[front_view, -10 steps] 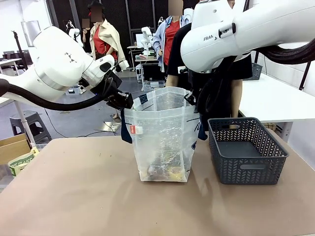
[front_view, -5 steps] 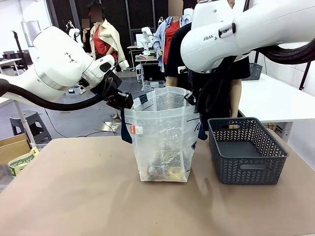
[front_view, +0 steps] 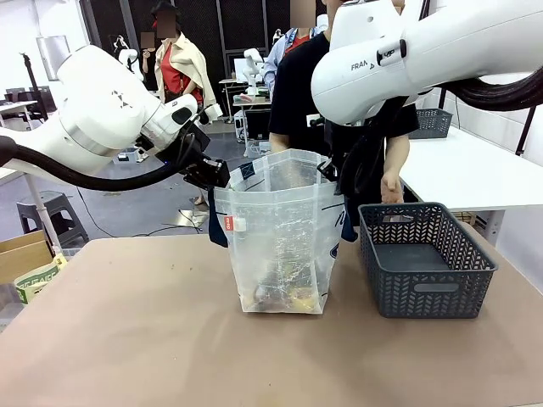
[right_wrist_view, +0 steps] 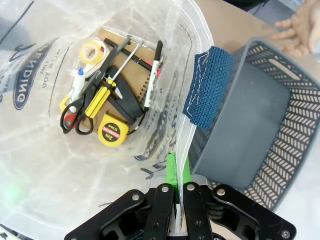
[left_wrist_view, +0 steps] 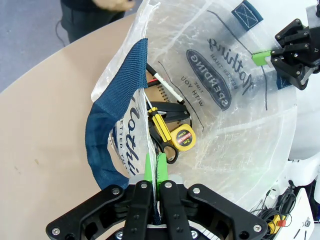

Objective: Transfer purchased items from the store into the shopping bag.
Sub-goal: Move the Reusable shopping bag to the right side of the table.

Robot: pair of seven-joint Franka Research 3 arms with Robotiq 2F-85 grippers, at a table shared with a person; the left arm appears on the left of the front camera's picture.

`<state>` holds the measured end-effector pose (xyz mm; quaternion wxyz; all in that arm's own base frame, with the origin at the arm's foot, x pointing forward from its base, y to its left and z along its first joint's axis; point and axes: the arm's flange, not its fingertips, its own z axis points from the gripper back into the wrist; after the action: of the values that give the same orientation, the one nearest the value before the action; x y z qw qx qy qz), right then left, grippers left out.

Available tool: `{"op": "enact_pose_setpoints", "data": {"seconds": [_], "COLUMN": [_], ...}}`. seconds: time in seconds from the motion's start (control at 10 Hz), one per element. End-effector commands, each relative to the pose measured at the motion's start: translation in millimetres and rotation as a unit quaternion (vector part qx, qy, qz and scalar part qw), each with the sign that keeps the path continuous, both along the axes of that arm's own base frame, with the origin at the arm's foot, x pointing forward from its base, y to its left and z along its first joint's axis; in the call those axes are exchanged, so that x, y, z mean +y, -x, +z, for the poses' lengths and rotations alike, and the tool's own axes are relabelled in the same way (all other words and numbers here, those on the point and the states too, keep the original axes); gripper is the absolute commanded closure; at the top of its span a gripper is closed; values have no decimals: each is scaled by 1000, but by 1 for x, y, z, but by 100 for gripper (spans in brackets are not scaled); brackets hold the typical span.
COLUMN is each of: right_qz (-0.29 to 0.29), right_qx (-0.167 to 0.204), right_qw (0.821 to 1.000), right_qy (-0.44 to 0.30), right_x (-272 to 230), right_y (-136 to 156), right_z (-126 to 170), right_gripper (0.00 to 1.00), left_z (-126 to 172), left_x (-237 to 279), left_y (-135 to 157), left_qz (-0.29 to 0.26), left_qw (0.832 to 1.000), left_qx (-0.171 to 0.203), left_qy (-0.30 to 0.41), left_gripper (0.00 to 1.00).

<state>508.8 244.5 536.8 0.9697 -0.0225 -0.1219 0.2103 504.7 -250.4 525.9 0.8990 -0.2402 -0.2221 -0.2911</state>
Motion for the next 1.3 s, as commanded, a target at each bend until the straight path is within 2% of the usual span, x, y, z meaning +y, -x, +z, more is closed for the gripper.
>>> {"op": "enact_pose_setpoints", "data": {"seconds": [0.0,1.2], "right_qz": [-3,-3], "right_qx": [1,1], "right_qw": [1000,1000], "right_qy": [0,0], "right_x": [-2,-2], "right_y": [-1,-1], "right_z": [1,1], "right_gripper": [100,100], "left_z": [3,3], "left_x": [1,1], "left_y": [0,0], "left_qz": [2,2], "left_qw": [1000,1000], "left_qx": [-5,-5], "left_qy": [1,1], "left_gripper": [100,100]}}
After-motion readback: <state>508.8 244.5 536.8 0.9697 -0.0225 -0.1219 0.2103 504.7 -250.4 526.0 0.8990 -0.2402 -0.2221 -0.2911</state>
